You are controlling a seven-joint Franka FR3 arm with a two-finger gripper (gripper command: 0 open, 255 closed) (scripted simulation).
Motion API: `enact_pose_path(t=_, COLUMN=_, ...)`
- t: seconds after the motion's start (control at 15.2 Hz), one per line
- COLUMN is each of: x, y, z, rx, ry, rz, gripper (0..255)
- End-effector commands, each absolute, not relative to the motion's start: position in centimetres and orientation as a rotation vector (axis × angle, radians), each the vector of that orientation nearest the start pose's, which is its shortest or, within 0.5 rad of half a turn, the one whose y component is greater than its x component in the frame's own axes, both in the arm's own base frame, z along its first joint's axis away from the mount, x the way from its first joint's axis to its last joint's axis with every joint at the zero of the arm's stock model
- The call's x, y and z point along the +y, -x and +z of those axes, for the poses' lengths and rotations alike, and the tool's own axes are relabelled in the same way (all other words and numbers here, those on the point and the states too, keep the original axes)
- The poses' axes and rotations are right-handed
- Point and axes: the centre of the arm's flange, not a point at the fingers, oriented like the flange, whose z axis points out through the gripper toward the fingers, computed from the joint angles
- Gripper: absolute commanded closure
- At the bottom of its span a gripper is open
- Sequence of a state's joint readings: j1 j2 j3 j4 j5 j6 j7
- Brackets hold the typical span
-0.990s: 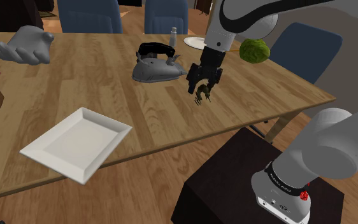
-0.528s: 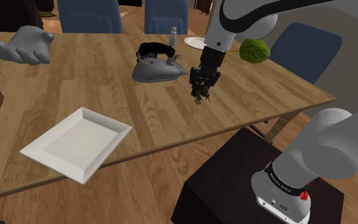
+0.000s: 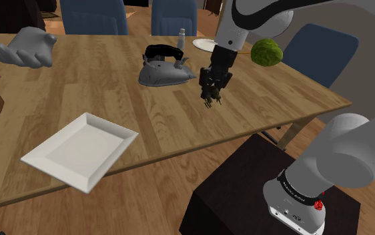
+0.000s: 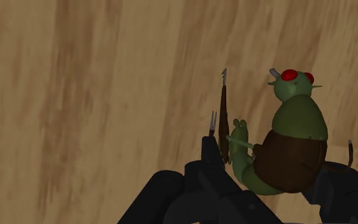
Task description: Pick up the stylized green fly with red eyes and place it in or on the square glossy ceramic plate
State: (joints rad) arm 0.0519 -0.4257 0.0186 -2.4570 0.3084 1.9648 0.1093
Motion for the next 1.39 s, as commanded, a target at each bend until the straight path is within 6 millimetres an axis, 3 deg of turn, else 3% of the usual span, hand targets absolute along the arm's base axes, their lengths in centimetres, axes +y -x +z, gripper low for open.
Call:
enact_pose_path(t=0.0, x=4.9, y=-40.5, z=45.8, rx=0.243, ry=2.862, rz=0.130, gripper=255)
enact_pose_path(t=0.92, x=4.9, y=-40.5, z=52.8, rx=0.243, ry=2.863, rz=0.130, gripper=255)
enact_pose_path(t=1.32, x=12.6, y=-42.2, z=52.8, rx=0.243, ry=2.862, rz=0.130, gripper=255)
